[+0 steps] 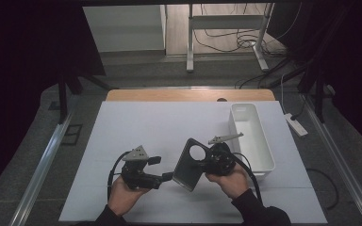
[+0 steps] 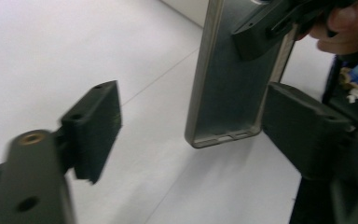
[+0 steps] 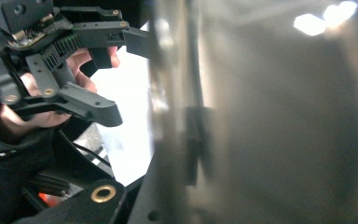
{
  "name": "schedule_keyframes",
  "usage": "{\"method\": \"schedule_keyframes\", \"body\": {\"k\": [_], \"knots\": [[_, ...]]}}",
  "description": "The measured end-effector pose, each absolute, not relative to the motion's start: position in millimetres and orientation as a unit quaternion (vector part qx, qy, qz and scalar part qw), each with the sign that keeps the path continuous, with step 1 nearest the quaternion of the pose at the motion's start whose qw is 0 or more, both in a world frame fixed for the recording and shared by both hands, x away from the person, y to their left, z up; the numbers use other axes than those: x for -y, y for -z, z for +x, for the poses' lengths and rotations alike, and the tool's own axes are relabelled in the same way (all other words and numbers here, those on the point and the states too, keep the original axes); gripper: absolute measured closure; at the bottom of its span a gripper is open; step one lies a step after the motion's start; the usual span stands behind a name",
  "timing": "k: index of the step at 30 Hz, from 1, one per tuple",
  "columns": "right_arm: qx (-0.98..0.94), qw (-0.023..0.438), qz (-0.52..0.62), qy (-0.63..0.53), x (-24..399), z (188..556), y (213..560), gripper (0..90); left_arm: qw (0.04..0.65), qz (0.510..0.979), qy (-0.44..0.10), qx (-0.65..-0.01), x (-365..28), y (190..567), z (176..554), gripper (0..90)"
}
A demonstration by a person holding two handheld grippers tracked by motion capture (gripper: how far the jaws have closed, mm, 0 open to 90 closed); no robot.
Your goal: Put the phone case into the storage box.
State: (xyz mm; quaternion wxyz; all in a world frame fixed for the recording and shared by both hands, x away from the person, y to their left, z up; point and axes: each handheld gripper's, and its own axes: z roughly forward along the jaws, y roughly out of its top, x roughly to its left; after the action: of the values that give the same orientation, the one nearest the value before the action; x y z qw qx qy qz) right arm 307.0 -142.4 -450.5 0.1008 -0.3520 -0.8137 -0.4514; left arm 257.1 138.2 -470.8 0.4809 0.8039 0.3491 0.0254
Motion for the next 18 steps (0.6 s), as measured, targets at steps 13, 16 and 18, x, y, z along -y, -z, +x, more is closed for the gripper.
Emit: {"method": "schedule_keyframes", "body": {"k": [13, 16, 18], "knots": [[0.839, 0.063, -0.307, 0.445, 143.1, 302.2, 445.9, 86.2, 0.480, 0.809, 0.004, -0.340, -136.3, 479.3, 259.5, 0.3], [0.842, 0.061, -0.297, 0.447, 142.6, 301.3, 445.4, 86.2, 0.477, 0.812, 0.005, -0.336, -134.6, 481.0, 260.5, 0.0], [0.847, 0.056, -0.287, 0.443, 142.0, 300.5, 445.0, 86.3, 0.476, 0.816, 0.003, -0.328, -132.6, 482.3, 260.0, 0.0]]}}
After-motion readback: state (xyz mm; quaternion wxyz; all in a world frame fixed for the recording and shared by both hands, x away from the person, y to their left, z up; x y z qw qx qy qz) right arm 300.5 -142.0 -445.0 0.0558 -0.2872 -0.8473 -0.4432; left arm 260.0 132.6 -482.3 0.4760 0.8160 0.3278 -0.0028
